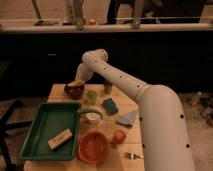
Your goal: Place banana in purple bowl
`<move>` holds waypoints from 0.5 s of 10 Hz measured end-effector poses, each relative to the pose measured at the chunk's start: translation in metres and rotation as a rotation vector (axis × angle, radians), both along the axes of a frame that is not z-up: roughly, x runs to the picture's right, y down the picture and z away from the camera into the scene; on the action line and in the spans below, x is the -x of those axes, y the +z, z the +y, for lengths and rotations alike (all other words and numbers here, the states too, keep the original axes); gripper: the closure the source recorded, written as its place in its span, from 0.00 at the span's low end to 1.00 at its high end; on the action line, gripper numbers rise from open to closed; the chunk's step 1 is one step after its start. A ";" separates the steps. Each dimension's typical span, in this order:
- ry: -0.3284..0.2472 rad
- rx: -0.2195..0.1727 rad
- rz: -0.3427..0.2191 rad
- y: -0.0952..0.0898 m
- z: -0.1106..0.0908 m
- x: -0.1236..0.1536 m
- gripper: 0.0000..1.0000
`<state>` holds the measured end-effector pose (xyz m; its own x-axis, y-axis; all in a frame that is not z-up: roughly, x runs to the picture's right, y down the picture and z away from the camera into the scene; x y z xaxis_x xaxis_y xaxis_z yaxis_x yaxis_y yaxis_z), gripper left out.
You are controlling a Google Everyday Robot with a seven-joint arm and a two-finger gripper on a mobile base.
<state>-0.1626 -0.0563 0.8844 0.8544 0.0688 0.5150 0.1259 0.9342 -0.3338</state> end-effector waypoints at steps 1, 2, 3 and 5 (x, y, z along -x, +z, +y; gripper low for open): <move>0.006 0.007 0.005 0.004 0.000 -0.002 1.00; 0.016 0.016 0.012 0.009 -0.001 -0.007 1.00; 0.021 0.024 0.018 0.012 0.000 -0.009 1.00; 0.026 0.040 0.030 0.018 0.002 -0.011 1.00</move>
<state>-0.1513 -0.0543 0.9026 0.8671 0.1113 0.4855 0.0908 0.9231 -0.3738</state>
